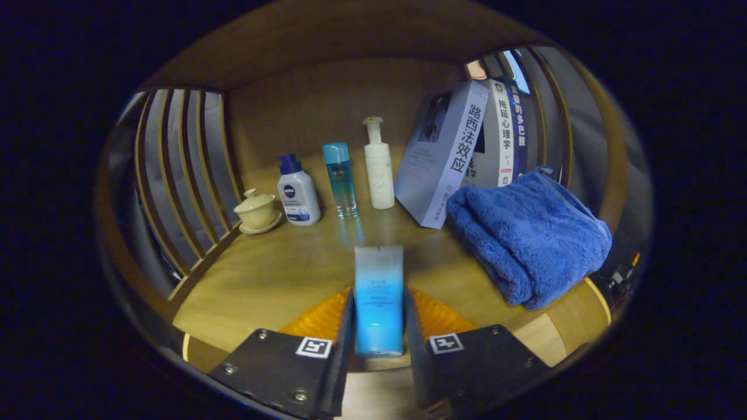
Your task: Pull open the drawer, take out the items inside it, and place them on the countertop above the cabinet.
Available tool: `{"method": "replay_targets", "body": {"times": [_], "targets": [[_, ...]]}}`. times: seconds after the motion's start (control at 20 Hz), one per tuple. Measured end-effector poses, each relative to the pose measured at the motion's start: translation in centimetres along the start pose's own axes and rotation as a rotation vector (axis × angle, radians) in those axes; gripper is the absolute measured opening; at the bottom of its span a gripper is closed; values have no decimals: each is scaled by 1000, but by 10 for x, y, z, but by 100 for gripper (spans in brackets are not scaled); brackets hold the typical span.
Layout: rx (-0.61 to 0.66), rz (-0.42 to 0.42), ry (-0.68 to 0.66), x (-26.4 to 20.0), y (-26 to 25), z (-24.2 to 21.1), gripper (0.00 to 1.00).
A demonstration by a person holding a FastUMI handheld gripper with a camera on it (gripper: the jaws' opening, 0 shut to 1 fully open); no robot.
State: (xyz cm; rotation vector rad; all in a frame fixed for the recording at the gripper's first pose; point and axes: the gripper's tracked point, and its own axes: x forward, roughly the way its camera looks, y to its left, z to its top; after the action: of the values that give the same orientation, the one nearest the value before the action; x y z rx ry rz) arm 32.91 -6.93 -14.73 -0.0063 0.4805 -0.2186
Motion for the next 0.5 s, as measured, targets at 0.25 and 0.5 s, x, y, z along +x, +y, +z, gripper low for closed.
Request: {"method": "replay_targets", "body": {"times": [0.25, 0.5], "targets": [[28, -5, 13, -25, -9, 3, 88], [39, 25, 11, -61, -9, 6, 95]]}}
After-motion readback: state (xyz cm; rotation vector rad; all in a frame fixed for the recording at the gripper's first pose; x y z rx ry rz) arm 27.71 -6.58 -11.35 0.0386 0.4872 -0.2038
